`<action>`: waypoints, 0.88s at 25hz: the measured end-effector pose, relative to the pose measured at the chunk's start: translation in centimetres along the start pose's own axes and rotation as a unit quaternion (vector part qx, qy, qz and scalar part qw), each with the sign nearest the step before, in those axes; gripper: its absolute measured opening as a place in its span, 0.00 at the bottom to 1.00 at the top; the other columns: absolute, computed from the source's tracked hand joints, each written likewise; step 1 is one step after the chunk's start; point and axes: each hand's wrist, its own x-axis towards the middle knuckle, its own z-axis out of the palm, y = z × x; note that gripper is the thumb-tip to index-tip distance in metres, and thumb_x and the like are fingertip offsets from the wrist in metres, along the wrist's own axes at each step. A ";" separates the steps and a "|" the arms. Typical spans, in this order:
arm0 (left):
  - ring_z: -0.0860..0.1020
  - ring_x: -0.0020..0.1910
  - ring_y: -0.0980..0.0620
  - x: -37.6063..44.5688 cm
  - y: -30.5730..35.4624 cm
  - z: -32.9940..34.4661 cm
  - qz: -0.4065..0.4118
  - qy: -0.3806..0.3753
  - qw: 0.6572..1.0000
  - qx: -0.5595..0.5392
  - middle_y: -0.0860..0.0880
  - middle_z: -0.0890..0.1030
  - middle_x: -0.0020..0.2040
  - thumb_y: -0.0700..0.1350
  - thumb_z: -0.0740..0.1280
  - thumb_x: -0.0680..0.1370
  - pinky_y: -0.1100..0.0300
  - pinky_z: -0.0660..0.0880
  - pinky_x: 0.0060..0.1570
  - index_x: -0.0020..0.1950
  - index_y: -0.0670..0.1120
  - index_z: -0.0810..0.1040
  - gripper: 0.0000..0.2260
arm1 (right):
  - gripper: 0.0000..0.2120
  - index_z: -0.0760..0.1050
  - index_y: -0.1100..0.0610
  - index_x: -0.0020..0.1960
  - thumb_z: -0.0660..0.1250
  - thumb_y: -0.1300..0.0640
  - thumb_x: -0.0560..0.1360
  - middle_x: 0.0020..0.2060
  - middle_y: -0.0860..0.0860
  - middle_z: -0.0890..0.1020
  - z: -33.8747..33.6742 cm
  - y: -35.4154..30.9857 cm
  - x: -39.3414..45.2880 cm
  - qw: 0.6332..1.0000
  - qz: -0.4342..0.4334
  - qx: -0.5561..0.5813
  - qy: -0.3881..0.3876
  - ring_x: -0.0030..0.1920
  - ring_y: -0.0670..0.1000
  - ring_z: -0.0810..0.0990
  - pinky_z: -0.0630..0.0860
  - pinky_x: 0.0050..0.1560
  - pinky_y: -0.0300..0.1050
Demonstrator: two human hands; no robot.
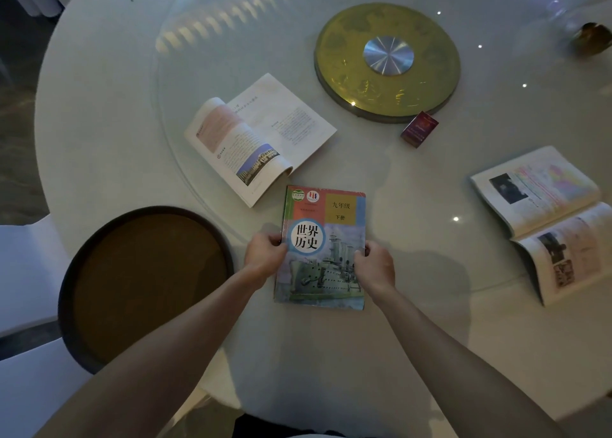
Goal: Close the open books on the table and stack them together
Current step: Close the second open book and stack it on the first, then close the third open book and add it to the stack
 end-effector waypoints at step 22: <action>0.78 0.36 0.56 -3.6 4.8 9.5 0.047 -0.100 0.994 0.021 0.45 0.85 0.46 0.32 0.66 0.75 0.70 0.70 0.27 0.56 0.39 0.83 0.11 | 0.11 0.82 0.58 0.56 0.65 0.58 0.76 0.47 0.63 0.86 -8.9 6.3 0.4 0.995 0.026 0.098 -0.011 0.35 0.53 0.77 0.70 0.35 0.45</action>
